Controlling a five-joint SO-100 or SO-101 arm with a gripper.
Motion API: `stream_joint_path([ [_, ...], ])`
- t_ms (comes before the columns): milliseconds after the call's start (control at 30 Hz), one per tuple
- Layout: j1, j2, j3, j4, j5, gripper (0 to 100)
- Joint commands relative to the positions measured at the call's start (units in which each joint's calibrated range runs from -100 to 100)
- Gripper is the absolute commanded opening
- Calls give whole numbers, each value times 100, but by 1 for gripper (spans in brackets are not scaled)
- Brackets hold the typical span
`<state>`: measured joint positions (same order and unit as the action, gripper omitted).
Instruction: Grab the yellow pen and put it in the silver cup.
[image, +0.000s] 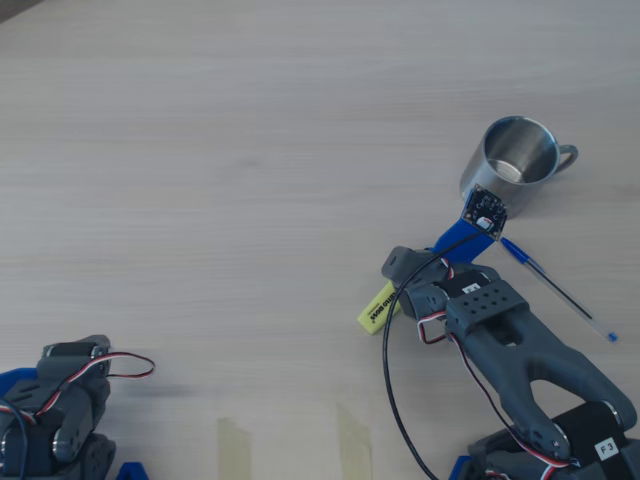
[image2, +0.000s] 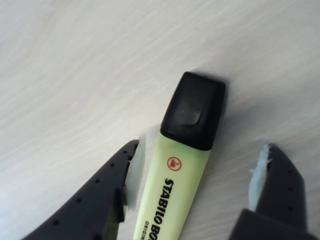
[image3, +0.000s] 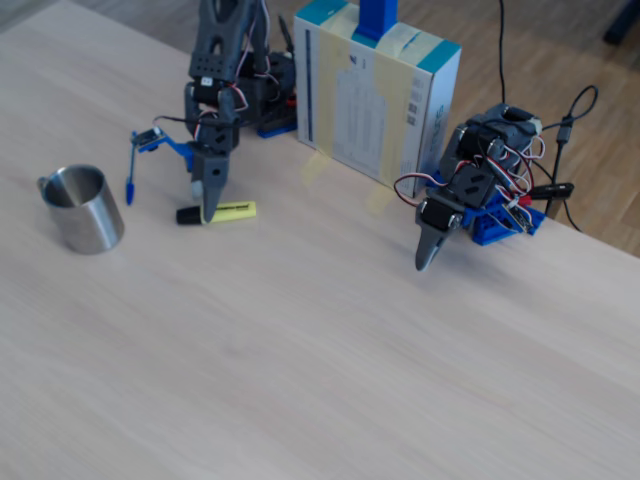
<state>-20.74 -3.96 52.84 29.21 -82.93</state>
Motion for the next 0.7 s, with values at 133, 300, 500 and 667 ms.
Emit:
stream_joint_path([
  [133, 93, 196, 389, 112, -43, 34],
  [300, 93, 196, 389, 112, -43, 34],
  [500, 102, 188, 444, 60, -48, 34],
  [667, 102, 180, 444, 52, -48, 34],
])
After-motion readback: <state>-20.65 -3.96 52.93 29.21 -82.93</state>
